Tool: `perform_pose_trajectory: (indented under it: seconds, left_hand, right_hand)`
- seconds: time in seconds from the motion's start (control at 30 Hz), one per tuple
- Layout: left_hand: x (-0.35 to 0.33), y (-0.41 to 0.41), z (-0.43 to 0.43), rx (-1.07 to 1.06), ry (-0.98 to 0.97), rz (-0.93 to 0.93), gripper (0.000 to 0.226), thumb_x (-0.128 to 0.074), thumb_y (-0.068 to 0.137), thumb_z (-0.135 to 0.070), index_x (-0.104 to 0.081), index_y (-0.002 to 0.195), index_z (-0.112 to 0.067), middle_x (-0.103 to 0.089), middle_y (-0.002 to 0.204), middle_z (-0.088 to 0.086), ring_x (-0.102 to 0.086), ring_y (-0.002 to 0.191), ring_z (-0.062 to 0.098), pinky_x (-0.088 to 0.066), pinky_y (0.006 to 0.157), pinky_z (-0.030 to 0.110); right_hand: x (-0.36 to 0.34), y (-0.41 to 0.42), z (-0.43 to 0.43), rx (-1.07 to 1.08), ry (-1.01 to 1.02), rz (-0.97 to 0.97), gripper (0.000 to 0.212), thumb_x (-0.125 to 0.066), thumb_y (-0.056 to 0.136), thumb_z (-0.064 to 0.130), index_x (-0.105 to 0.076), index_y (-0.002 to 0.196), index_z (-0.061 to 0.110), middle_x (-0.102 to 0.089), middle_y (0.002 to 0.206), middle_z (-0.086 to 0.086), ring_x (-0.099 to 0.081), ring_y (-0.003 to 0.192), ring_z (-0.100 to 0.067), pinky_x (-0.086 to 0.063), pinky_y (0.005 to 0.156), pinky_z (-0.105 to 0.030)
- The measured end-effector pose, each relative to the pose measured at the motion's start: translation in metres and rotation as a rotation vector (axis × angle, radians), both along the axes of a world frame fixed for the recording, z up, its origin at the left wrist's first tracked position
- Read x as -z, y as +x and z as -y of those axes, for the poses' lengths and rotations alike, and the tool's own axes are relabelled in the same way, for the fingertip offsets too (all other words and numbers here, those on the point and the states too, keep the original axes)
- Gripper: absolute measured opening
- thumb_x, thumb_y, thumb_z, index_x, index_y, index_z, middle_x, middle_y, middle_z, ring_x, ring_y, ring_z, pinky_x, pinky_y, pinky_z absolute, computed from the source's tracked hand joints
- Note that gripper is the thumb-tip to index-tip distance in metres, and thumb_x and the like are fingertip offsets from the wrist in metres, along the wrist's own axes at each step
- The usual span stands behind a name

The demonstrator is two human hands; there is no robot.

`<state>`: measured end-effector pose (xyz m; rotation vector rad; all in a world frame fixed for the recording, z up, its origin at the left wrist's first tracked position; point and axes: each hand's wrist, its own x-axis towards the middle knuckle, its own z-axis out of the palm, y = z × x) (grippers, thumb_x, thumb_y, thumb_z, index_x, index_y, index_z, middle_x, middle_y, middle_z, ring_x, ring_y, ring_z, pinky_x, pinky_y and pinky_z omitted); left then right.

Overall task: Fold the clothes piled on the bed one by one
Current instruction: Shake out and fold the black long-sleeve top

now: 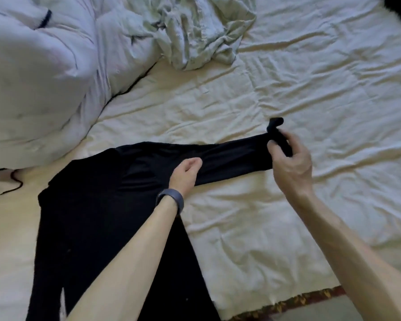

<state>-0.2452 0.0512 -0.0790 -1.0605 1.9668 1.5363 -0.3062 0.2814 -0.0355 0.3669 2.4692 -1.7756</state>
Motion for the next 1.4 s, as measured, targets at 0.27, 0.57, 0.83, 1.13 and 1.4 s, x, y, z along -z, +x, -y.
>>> perform_pose_trajectory:
  seconds: [0.27, 0.57, 0.83, 1.13, 1.4]
  left_hand:
    - [-0.066, 0.177, 0.121, -0.238, 0.591, 0.113, 0.027, -0.063, 0.096, -0.036, -0.076, 0.104, -0.014, -0.071, 0.113, 0.015, -0.071, 0.096, 0.025, -0.057, 0.079, 0.041]
    - [-0.019, 0.421, 0.201, -0.643, 0.501, 0.2, 0.02, -0.056, 0.102, -0.018, -0.073, 0.106, -0.026, -0.074, 0.116, 0.002, -0.07, 0.107, 0.025, -0.059, 0.082, 0.048]
    - [0.026, 0.488, 0.204, -0.061, -0.07, 0.491, 0.033, -0.055, 0.096, -0.026, -0.047, 0.128, -0.025, -0.063, 0.099, -0.001, -0.063, 0.084, 0.021, -0.055, 0.079, 0.037]
    - [0.002, 0.307, 0.208, 0.307, -0.508, 0.207, 0.042, -0.052, 0.097, -0.032, -0.044, 0.137, -0.026, -0.046, 0.14, 0.001, -0.045, 0.124, 0.024, -0.046, 0.093, 0.04]
    - [0.035, 0.089, 0.2, 0.252, -0.397, -0.112, 0.045, -0.062, 0.094, -0.033, -0.048, 0.135, -0.02, -0.052, 0.134, 0.004, -0.054, 0.118, 0.019, -0.039, 0.086, 0.026]
  right_hand:
    - [0.005, 0.244, 0.159, -0.915, 0.296, -0.284, 0.033, -0.067, 0.09, 0.024, -0.068, 0.123, 0.024, -0.063, 0.105, 0.008, -0.056, 0.096, -0.017, -0.048, 0.083, -0.028]
    - [0.08, 0.38, 0.177, -1.253, 0.97, 0.304, 0.075, -0.045, 0.102, 0.052, -0.008, 0.164, 0.033, 0.003, 0.172, -0.005, -0.004, 0.158, -0.027, -0.025, 0.123, -0.041]
    - [0.079, 0.371, 0.199, -1.178, 1.025, 0.408, 0.063, -0.05, 0.1, 0.047, -0.028, 0.158, 0.037, -0.016, 0.168, 0.0, -0.019, 0.152, -0.028, -0.041, 0.11, -0.046]
    - [0.061, 0.258, 0.238, -0.285, 0.307, 0.593, 0.032, -0.06, 0.094, 0.044, -0.059, 0.121, 0.028, -0.066, 0.113, 0.011, -0.064, 0.105, -0.013, -0.054, 0.096, -0.039]
    - [0.089, 0.14, 0.254, 0.115, -0.381, 1.047, 0.037, -0.067, 0.092, 0.047, -0.063, 0.115, 0.018, -0.064, 0.104, 0.008, -0.068, 0.077, -0.009, -0.05, 0.054, -0.024]
